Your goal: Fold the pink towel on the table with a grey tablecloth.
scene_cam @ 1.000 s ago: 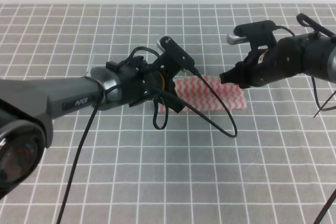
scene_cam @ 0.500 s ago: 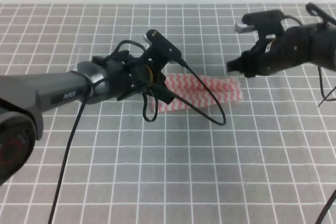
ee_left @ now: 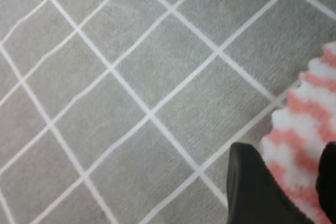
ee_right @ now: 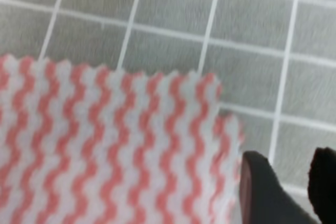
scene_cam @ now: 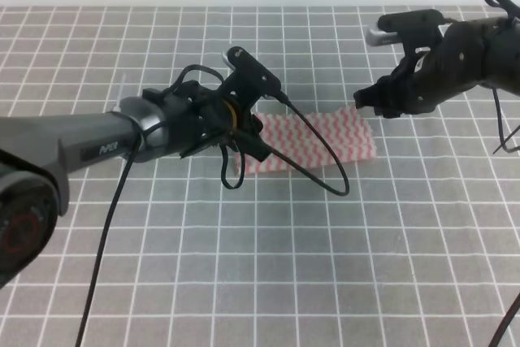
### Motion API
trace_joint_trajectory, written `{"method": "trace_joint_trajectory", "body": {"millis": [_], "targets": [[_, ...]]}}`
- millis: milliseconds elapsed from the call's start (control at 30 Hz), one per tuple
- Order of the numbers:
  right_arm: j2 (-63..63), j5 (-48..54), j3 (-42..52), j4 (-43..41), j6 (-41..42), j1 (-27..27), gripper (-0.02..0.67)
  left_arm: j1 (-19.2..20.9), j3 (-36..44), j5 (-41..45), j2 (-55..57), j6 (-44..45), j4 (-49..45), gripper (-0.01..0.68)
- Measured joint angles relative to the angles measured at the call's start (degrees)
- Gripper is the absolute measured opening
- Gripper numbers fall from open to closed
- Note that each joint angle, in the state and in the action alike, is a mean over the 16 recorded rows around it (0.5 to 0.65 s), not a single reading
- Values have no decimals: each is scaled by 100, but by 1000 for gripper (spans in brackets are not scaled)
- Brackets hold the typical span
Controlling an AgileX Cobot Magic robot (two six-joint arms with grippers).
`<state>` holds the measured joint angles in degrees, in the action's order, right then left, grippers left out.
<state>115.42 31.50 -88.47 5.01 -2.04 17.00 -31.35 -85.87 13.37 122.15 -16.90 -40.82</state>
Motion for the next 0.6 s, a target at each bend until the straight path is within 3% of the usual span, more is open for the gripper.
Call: {"method": "trace_joint_trajectory", "body": {"millis": [233,600], "targets": [[14,331,-1,1003,702,11,192,0,-289,546,-208,-28,441,255],[197,848,-5,2127,1805,21,108,0,-518,1107,-441,1070,2411,91]]}}
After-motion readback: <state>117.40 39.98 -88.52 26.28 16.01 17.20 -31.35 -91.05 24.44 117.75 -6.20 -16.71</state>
